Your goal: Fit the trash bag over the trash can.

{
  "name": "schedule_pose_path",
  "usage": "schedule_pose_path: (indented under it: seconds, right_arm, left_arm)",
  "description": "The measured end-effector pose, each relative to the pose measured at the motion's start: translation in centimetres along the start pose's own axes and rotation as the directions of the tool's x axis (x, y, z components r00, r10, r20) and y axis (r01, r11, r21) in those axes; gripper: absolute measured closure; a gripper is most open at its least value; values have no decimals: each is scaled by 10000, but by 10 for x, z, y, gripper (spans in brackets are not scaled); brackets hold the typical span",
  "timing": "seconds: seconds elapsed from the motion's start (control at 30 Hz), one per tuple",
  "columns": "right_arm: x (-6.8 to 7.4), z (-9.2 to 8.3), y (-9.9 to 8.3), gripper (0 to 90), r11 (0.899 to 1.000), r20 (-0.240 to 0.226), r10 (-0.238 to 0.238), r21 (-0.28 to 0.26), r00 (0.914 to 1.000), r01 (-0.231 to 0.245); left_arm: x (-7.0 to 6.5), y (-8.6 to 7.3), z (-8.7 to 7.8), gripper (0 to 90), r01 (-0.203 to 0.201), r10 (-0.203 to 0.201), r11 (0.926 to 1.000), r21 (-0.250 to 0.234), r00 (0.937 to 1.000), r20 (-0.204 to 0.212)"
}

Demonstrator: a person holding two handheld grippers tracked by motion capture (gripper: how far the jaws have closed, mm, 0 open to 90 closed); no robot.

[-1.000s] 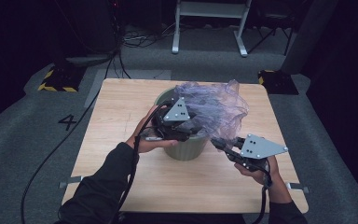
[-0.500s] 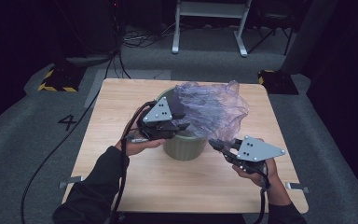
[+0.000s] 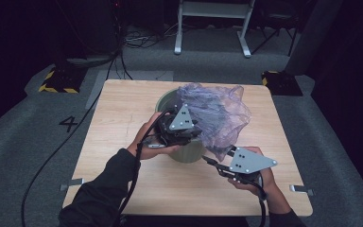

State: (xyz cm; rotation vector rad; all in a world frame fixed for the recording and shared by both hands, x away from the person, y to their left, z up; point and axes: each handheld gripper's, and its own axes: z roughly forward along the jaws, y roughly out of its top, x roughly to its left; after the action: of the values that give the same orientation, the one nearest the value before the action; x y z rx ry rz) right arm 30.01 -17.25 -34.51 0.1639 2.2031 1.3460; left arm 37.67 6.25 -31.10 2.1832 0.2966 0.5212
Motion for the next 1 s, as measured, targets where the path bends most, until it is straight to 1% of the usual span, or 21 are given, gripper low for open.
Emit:
schedule_pose_path:
  seconds: [0.03, 0.1, 0.17, 0.2, 0.23, 0.3, 0.33, 0.37, 0.4, 0.43, 0.5, 0.53, 0.57, 0.63, 0.67, 0.73, 0.83, 0.87, 0.9, 0.97, 1.0]
  right_arm:
    - [0, -3, -1, 616, 9999, 72, 118, -35, 9999, -117]
    - [1, -10, -4, 538, 9995, 224, 306, -108, 9993, -304]
    - [2, -15, -6, 493, 9988, 333, 488, -29, 9983, -487]
    - [2, -18, -7, 470, 9987, 484, 517, 22, 9975, -519]
    - [2, -21, -8, 471, 9981, 643, 613, 4, 9960, -615]
    - [1, -25, -9, 514, 9959, 872, 905, -111, 9921, -898]
    - [1, -27, -10, 604, 9957, 1012, 923, -140, 9906, -914]
    - [1, -28, -10, 680, 9958, 1018, 912, -162, 9906, -900]
    - [1, -28, -9, 719, 9959, 1033, 893, -201, 9906, -877]
    - [1, -28, -8, 776, 9963, 1053, 858, -192, 9907, -842]
    - [3, -26, -7, 833, 9970, 1004, 757, -206, 9921, -740]
    - [4, -25, -7, 860, 9971, 940, 751, -185, 9927, -737]
    - [5, -25, -7, 888, 9974, 901, 701, -216, 9935, -684]
    - [5, -23, -6, 900, 9970, 734, 733, -315, 9946, -712]
    - [5, -22, -6, 900, 9970, 669, 722, -326, 9951, -702]
    - [7, -17, -3, 900, 9974, 535, 641, -359, 9965, -623]
    - [11, -9, 0, 899, 9982, 175, 518, -320, 9985, -512]
    - [13, -7, 0, 881, 9984, -1, 503, -272, 9987, -503]
    - [15, -5, -1, 853, 9985, -47, 483, -266, 9988, -484]
    - [16, -3, -1, 819, 9980, -87, 544, -307, 9985, -547]
    - [16, -4, 0, 807, 9980, -98, 517, -358, 9986, -520]
  left_arm:
    - [2, -2, 0, 790, 106, -106, 9999, -6, 9999, -88]
    - [7, -5, 0, 883, 178, -179, 9998, -20, 9995, -253]
    - [11, -8, -2, 897, 325, -326, 9995, -28, 9988, -370]
    - [13, -10, -2, 897, 440, -443, 9990, -97, 9985, -326]
    - [14, -12, -3, 897, 479, -484, 9987, -155, 9982, -341]
    - [17, -15, -8, 897, 530, -541, 9981, -317, 9980, -328]
    - [17, -16, -10, 897, 610, -622, 9971, -454, 9977, -250]
    - [17, -17, -12, 897, 648, -662, 9960, -615, 9976, -223]
    - [17, -18, -14, 896, 666, -684, 9951, -727, 9974, -227]
    - [17, -18, -16, 884, 654, -673, 9947, -797, 9975, -211]
    - [15, -18, -18, 807, 713, -732, 9930, -945, 9972, -167]
    - [13, -17, -18, 792, 559, -574, 9942, -921, 9983, -137]
    - [10, -15, -18, 739, 441, -448, 9946, -944, 9990, -47]
    - [4, -11, -16, 536, 346, -334, 9946, -982, 9994, 136]
    - [1, -9, -15, 486, 280, -260, 9946, -999, 9994, 212]
    - [-5, -5, -11, 336, 200, -177, 9959, -885, 9995, 260]
    - [-9, -2, -6, 301, -95, 125, 9976, -679, 9990, 428]
    - [-10, -2, -4, 302, -107, 135, 9984, -555, 9987, 490]
    - [-10, -2, -2, 318, -152, 178, 9986, -504, 9985, 527]
    - [-8, -3, -1, 408, -84, 110, 9989, -454, 9982, 585]
    - [-7, -4, 0, 476, -55, 82, 9991, -421, 9979, 639]
